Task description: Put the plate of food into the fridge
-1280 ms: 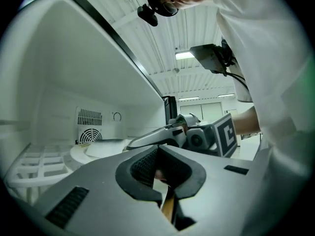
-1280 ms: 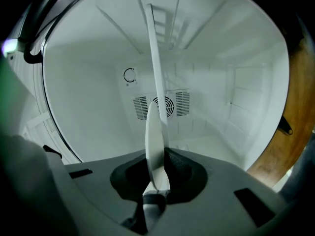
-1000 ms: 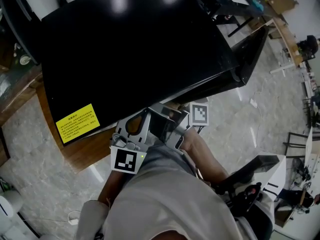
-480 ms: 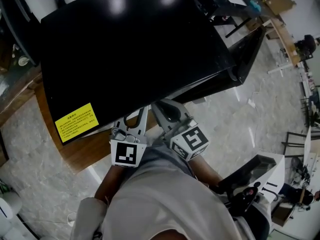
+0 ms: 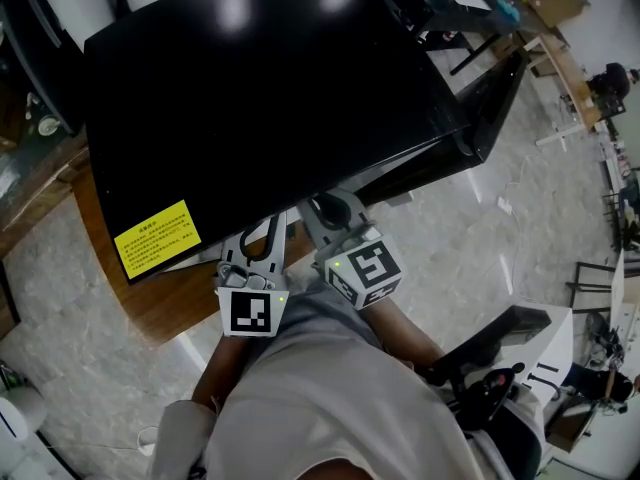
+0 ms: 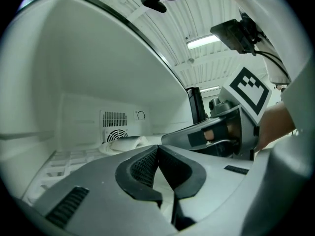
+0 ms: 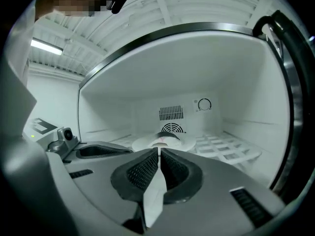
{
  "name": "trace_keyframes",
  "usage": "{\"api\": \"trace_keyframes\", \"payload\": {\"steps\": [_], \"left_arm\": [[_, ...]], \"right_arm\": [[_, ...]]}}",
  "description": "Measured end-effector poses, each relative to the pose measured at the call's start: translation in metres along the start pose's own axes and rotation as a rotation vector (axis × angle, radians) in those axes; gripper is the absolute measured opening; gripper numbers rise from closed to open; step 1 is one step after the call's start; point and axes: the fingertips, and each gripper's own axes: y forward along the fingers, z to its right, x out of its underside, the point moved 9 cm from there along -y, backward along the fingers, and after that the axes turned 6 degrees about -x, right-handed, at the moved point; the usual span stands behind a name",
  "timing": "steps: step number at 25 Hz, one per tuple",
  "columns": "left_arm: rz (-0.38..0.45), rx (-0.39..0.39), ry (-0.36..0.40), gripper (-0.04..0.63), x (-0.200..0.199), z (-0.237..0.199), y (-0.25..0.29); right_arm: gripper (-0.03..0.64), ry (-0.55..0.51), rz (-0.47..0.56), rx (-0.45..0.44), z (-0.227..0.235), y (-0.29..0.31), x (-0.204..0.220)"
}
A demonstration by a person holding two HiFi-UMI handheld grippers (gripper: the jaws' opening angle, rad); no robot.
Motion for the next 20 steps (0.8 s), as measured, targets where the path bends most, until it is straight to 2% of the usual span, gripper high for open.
{"api": "trace_keyframes", "payload": {"steps": [2, 8, 14, 20], "left_arm": [[0.008, -0.008, -0.025, 0.018, 0.0, -0.002, -0.003], [0.007, -0.01, -0.037, 0.018, 0.001, -0.007, -0.01], [0.004, -0.003, -0.205, 0.018, 0.001, -0.007, -0.016], [-0.007, 0.026, -0.195, 0.018, -0.007, 0.002, -0.02]], "right_arm": [[0.031, -0.004, 0.002, 0.013, -0.001, 0.001, -0.001], [0.031, -0.044, 0.027, 0.032, -0.01, -0.006, -0.002], [0.02, -0.035, 0.041, 0.022, -0.019, -0.017, -0.003], [0.018, -0.026, 0.032, 0.014, -0.027, -0.027, 0.001]]}}
